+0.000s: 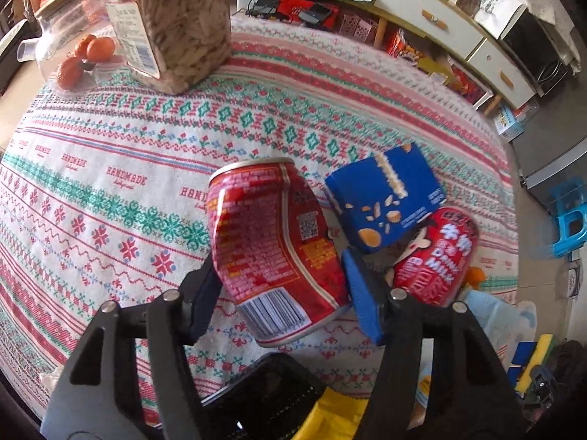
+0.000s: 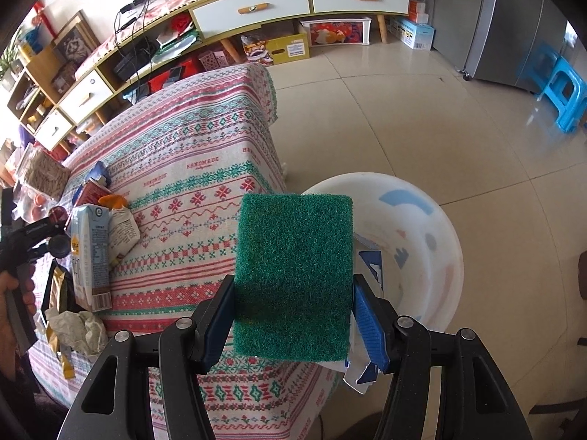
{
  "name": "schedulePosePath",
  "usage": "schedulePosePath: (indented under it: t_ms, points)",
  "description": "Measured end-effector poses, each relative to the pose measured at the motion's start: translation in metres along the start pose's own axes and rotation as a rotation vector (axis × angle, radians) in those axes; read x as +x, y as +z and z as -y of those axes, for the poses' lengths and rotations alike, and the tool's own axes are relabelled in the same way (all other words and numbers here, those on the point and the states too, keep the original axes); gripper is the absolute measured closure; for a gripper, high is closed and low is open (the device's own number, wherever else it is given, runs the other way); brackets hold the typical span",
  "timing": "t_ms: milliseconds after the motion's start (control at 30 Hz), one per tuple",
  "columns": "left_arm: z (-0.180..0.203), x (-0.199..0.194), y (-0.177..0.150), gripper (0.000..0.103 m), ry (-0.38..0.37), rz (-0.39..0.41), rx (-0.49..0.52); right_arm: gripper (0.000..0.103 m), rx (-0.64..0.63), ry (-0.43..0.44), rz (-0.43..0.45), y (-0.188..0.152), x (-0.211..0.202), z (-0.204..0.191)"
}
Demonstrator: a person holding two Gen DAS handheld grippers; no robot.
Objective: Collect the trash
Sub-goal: 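Carry the sponge to the white bucket and open the right tool while the left tool grasps the red can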
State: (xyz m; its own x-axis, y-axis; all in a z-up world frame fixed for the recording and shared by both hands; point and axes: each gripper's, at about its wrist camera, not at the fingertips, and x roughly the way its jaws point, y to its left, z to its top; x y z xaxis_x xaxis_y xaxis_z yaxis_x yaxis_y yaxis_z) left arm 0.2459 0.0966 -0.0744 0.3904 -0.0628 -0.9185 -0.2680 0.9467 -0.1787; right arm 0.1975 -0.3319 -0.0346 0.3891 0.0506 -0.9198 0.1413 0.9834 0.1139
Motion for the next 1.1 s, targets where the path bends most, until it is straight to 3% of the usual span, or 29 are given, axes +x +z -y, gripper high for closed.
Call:
schedulePosePath:
  t_ms: [200,433,833,1100]
  points:
    - [0.003,-0.046,-0.010,0.040,-0.079,0.086,0.021,0.041,0.037,-0.033,-0.020,0.000,0.010,0.017]
    - [0.043,-0.081,-0.040,0.040,-0.197,0.115,0.119,0.041,0.084,-0.073,-0.038,-0.004,0.018,0.035]
    - [0.138,-0.104,-0.079,0.040,-0.337,0.103,0.319,0.041,0.140,-0.077,-0.020,-0.012,0.009,0.059]
    - [0.191,-0.093,-0.102,0.040,-0.369,0.047,0.413,0.041,0.128,0.004,-0.018,-0.013,0.006,0.062]
